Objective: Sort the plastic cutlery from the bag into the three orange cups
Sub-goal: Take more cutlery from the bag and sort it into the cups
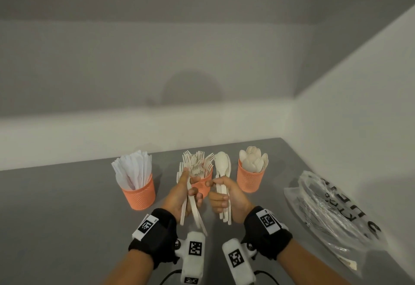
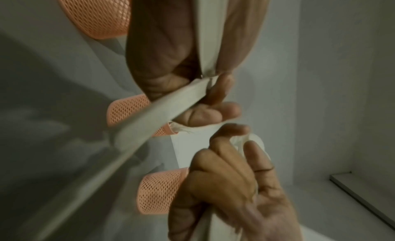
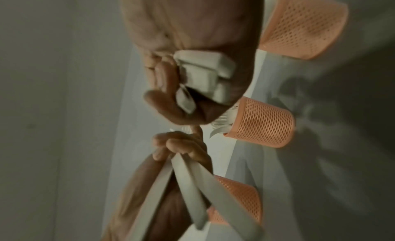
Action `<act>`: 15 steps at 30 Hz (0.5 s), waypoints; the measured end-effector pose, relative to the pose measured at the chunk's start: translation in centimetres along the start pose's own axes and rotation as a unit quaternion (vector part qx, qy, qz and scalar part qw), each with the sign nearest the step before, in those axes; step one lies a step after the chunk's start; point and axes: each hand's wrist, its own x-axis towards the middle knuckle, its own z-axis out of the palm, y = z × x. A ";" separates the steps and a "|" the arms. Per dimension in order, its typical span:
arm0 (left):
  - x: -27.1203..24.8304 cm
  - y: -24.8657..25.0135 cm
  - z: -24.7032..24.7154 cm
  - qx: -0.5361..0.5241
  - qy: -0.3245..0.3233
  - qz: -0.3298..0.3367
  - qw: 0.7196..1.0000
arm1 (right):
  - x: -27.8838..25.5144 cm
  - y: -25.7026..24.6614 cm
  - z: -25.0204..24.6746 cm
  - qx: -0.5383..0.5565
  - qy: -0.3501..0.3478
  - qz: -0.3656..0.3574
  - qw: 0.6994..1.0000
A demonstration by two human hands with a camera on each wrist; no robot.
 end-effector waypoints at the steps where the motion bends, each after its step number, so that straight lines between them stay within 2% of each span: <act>1: 0.0 -0.1 0.0 0.026 -0.002 0.007 1.000 | 0.1 0.0 -0.2 0.035 -0.045 0.019 0.998; 4: -0.1 0.2 0.5 0.073 -0.023 0.037 0.996 | 0.4 0.0 -0.7 0.099 -0.153 0.042 0.982; 7: 0.0 0.5 1.1 0.126 -0.050 0.058 0.989 | 0.3 -0.1 -0.4 0.093 -0.202 0.050 0.974; 9: 0.1 0.4 1.4 0.174 -0.059 0.064 0.981 | 0.4 0.0 -0.2 0.080 -0.221 0.056 0.970; 13: 0.6 0.2 1.6 0.136 -0.103 0.060 0.984 | 0.6 -0.3 -0.5 0.058 -0.234 0.061 0.969; 15: 0.9 0.1 1.4 0.127 -0.100 0.064 0.985 | 0.5 -0.6 -0.7 0.023 -0.206 0.058 0.977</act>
